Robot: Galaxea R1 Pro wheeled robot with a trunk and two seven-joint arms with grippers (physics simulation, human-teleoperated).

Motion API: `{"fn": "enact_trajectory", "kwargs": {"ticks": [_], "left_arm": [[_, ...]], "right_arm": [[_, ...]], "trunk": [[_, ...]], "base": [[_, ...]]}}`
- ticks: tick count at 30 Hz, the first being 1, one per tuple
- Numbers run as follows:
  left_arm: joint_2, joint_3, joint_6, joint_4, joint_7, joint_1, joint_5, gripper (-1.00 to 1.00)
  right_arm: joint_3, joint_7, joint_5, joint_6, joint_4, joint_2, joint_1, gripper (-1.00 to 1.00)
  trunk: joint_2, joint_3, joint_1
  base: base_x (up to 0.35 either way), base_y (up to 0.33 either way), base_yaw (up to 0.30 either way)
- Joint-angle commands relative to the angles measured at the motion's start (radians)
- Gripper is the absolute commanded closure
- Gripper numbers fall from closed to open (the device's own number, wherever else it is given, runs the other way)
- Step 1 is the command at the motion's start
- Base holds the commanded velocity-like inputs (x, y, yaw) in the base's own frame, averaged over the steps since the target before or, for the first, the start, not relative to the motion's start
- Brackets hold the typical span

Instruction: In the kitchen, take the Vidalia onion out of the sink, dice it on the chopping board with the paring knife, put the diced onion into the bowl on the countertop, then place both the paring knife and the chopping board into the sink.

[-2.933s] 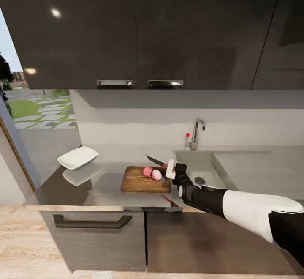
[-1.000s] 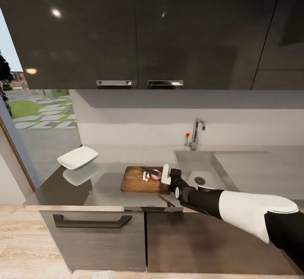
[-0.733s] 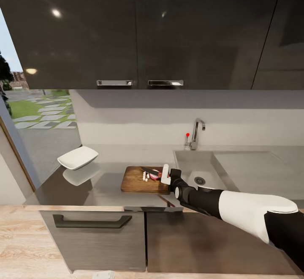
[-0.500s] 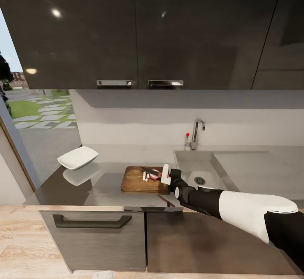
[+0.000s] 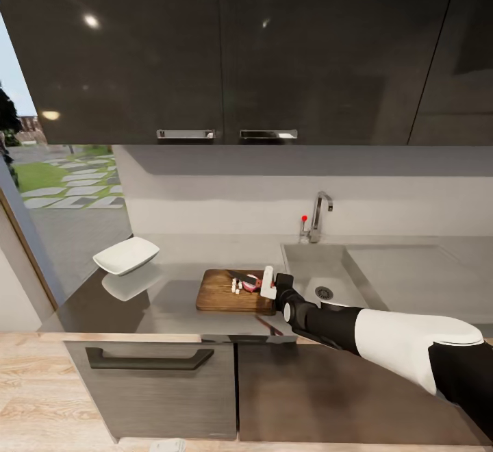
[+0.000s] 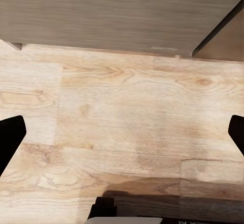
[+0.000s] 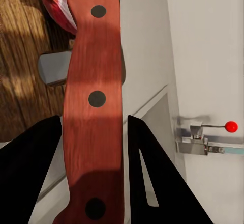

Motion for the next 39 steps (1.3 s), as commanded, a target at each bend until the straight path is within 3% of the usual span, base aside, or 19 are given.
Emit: {"fn": "enact_trajectory", "kwargs": {"ticks": [1,6,11,19,28,31,33,36,37,39], "left_arm": [[-0.001,-0.004,-0.008,0.005,0.001,-0.002,0.008,-1.0],[0.0,-0.004,-0.008,0.005,0.002,-0.002,0.008,-1.0],[0.0,-0.004,-0.008,0.005,0.002,-0.002,0.008,-1.0],[0.0,-0.004,-0.008,0.005,0.002,-0.002,0.008,-1.0],[0.0,-0.004,-0.008,0.005,0.001,-0.002,0.008,-1.0],[0.0,-0.004,-0.008,0.005,0.001,-0.002,0.008,-1.0],[0.0,-0.004,-0.008,0.005,0.001,-0.002,0.008,-1.0],[0.0,-0.004,-0.008,0.005,0.001,-0.002,0.008,-1.0],[0.0,-0.004,-0.008,0.005,0.001,-0.002,0.008,-1.0],[0.0,-0.004,-0.008,0.005,0.002,-0.002,0.008,-1.0]], "right_arm": [[0.006,-0.01,-0.01,0.003,-0.003,-0.001,-0.002,1.0],[0.006,-0.007,-0.01,0.004,-0.003,0.002,-0.002,1.0],[0.03,0.049,-0.009,0.002,-0.003,0.003,-0.002,1.0],[0.035,0.056,-0.009,0.0,-0.003,0.018,-0.002,1.0],[0.032,0.049,-0.006,-0.047,0.023,0.012,-0.002,1.0],[0.028,0.048,-0.007,-0.107,0.02,0.013,-0.002,1.0],[0.006,0.045,-0.007,-0.137,0.018,0.013,-0.002,1.0],[-0.13,0.046,-0.006,-0.156,0.014,0.011,-0.002,1.0],[-0.157,0.046,-0.006,-0.157,0.014,0.01,-0.002,1.0],[-0.178,0.048,-0.005,-0.158,0.014,0.009,-0.002,1.0]], "trunk": [[-0.002,-0.002,0.0],[-0.002,-0.002,0.0],[-0.002,-0.002,0.0],[-0.002,-0.002,0.0],[-0.002,-0.002,0.0],[-0.002,-0.002,0.0],[-0.002,-0.002,0.0],[-0.002,-0.002,0.0],[-0.002,-0.002,0.0],[-0.002,-0.002,0.0]], "base": [[0.0,0.0,0.0],[0.0,0.0,0.0],[0.0,0.0,0.0],[0.0,0.0,0.0],[0.068,-0.09,0.0],[0.001,-0.001,0.0],[0.0,0.0,0.0],[0.0,0.0,0.0],[0.0,0.0,0.0],[0.0,0.0,0.0]]}}
